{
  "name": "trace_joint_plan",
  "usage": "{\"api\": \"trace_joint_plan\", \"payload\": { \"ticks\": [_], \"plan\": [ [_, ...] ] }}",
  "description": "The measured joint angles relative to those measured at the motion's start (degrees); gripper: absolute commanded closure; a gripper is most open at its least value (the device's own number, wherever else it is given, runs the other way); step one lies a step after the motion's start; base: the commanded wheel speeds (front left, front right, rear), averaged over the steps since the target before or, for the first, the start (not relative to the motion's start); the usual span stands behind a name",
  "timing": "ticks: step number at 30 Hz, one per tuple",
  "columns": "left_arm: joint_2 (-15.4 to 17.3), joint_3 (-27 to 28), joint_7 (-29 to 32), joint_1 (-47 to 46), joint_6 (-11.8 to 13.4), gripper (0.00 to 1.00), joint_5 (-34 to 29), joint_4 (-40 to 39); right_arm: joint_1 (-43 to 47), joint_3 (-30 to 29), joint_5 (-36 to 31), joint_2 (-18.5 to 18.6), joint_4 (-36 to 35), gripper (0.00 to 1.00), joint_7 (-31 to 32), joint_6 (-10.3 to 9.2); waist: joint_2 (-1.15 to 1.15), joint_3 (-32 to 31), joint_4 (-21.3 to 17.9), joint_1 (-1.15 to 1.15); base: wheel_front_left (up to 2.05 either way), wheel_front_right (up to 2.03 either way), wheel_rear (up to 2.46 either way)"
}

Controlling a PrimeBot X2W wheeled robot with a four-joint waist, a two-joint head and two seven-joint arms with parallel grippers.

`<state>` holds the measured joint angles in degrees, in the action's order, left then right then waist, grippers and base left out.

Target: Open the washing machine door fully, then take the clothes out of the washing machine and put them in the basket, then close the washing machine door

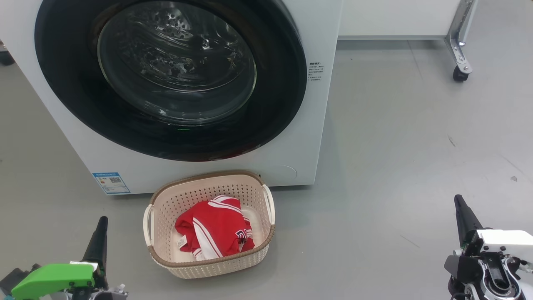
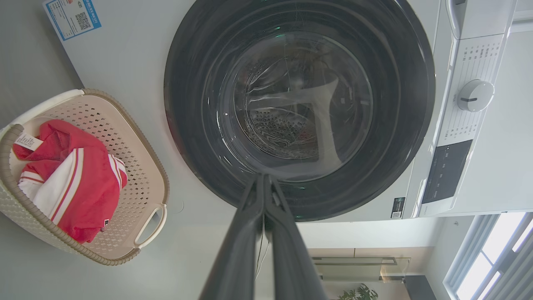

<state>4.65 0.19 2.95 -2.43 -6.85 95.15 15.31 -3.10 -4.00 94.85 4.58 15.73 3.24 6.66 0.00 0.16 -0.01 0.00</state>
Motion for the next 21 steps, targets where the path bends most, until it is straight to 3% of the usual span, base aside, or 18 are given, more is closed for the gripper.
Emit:
{"api": "trace_joint_plan", "payload": {
  "ticks": [21],
  "plan": [
    [0.0, 0.1, 0.0, -0.1, 0.0, 1.0, 0.0, 0.4, 0.0, -0.1, 0.0, 0.0, 0.2, 1.0, 0.0, 0.27, 0.0, 0.0, 0.0, 0.0, 0.0, 0.0, 0.0]
  ]
}}
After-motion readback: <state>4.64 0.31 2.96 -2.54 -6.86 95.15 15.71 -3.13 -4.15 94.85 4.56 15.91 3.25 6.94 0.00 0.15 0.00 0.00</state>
